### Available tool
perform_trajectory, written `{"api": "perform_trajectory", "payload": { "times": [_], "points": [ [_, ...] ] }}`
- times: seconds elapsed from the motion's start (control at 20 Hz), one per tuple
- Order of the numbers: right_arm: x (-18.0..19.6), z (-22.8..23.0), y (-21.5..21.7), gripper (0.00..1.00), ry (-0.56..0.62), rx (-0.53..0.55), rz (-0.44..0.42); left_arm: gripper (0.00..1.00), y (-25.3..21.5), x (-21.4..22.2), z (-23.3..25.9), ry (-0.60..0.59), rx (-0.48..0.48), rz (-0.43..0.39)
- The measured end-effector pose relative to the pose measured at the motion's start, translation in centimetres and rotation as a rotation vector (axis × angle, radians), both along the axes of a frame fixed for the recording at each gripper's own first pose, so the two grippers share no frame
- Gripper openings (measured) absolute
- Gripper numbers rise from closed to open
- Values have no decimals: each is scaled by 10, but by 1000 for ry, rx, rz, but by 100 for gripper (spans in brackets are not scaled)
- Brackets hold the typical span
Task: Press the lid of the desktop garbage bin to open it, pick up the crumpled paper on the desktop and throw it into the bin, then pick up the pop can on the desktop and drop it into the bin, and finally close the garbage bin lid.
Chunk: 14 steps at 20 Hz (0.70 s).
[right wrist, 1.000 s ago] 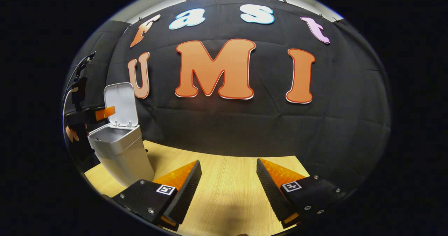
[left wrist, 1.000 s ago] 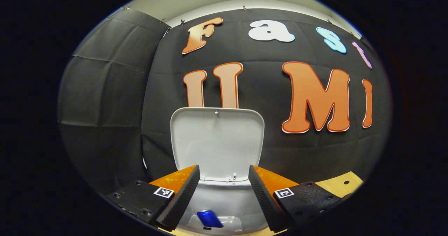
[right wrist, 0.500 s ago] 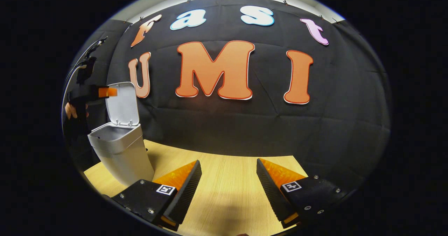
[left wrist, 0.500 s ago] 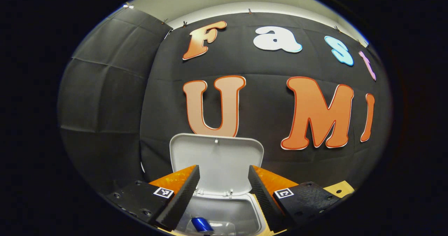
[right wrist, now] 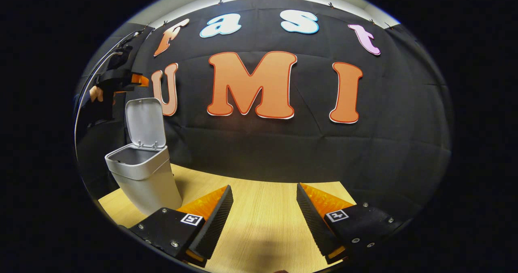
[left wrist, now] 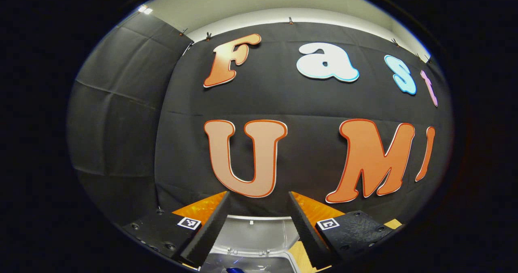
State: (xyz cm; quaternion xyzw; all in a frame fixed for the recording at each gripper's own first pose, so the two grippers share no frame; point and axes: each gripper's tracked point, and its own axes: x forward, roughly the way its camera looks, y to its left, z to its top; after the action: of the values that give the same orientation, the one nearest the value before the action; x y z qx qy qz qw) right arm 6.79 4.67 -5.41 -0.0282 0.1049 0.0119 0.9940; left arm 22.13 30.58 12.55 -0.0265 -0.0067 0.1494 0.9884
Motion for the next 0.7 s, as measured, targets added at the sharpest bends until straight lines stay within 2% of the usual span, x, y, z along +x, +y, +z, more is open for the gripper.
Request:
{"api": "perform_trajectory", "payload": {
  "times": [0.2,0.7],
  "points": [
    [-1,-1,0,94,4,-1,0,88,14,22,-2,31,-52,4],
    [-7,-6,-9,94,17,-5,-11,88,18,46,-54,193,-33,-28]
  ]
}}
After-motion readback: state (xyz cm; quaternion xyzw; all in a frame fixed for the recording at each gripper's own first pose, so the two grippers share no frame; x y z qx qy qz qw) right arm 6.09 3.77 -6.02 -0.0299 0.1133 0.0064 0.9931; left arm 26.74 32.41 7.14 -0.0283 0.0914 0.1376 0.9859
